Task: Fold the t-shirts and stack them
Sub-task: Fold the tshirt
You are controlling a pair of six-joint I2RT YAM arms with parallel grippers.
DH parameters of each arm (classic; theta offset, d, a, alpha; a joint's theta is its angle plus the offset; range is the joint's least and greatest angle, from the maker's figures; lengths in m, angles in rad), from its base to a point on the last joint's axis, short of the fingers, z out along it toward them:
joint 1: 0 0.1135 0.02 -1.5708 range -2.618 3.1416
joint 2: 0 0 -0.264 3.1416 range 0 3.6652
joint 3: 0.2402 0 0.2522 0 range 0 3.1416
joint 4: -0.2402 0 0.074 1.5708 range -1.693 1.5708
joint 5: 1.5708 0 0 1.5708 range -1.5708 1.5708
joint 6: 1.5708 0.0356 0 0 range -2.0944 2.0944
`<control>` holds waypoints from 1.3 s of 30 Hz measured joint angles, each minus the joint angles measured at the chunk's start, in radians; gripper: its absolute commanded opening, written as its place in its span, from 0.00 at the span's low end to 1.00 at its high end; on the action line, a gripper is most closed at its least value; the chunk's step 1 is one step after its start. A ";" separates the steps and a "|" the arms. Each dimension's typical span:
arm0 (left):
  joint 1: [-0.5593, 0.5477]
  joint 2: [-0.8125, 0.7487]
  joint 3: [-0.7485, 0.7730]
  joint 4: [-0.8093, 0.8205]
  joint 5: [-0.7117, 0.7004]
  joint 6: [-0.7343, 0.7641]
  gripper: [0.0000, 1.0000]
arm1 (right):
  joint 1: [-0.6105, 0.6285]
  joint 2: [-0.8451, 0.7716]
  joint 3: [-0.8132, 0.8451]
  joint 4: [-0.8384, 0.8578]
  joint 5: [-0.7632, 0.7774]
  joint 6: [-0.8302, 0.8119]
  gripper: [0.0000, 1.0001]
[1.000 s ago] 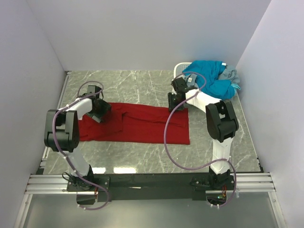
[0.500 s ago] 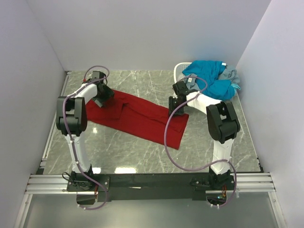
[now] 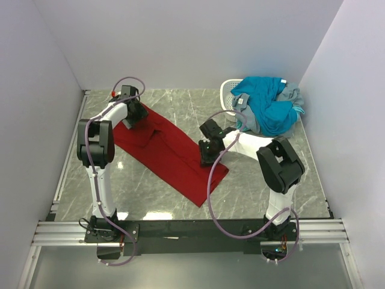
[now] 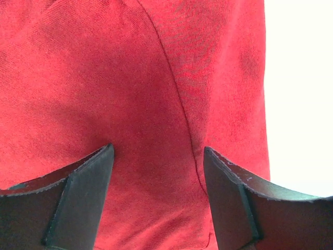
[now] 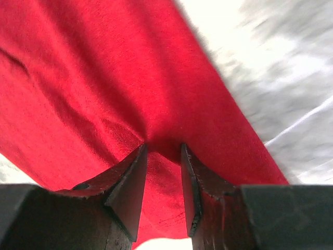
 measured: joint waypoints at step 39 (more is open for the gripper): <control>0.059 -0.090 -0.144 -0.003 -0.005 0.035 0.76 | 0.065 -0.016 -0.032 -0.001 -0.100 -0.037 0.40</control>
